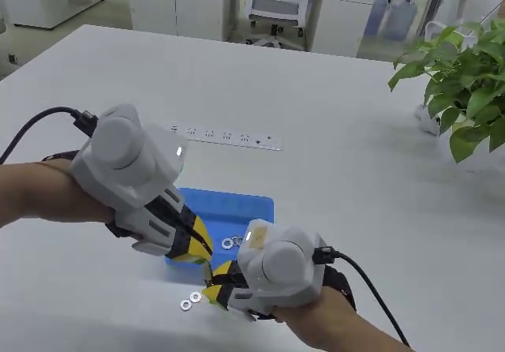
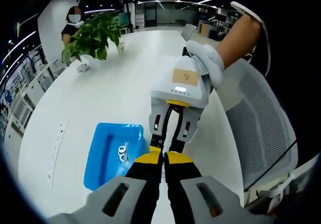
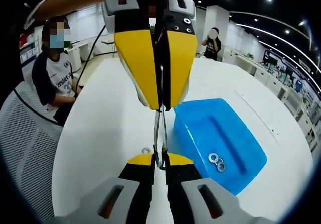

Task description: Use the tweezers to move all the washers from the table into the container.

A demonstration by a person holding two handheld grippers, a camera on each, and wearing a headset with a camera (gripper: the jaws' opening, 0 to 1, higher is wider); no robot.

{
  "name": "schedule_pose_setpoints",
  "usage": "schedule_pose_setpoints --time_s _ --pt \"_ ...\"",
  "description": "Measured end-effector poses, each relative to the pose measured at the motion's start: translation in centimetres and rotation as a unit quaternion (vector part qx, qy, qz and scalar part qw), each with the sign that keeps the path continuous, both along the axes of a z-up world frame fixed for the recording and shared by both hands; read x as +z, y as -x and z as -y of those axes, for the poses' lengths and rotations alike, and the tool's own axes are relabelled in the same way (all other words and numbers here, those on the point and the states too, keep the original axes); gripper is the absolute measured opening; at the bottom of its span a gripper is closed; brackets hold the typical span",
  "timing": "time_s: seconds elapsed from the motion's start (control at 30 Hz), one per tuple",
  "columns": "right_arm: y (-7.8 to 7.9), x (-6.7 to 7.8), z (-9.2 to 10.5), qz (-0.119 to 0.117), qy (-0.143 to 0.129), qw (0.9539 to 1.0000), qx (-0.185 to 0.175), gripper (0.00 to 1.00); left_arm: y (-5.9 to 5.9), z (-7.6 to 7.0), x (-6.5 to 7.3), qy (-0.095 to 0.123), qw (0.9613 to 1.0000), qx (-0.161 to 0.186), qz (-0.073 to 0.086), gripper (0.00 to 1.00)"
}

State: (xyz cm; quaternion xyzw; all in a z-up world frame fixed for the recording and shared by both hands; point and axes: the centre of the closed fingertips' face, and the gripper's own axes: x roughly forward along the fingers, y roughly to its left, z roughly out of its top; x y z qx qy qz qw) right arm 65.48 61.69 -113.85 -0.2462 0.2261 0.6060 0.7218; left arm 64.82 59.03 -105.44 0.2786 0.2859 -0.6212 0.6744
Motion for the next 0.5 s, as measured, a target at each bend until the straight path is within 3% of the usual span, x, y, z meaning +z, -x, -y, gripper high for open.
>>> schedule_pose_setpoints --time_s 0.23,0.5 --pt "-1.0 2.1 0.1 0.006 -0.014 0.9998 -0.014 0.09 -0.7 0.4 2.1 0.004 0.9999 -0.009 0.014 0.05" --pt "-3.0 4.6 0.2 0.039 -0.006 0.9992 -0.012 0.09 -2.0 0.8 4.7 0.019 0.9993 -0.009 0.032 0.06"
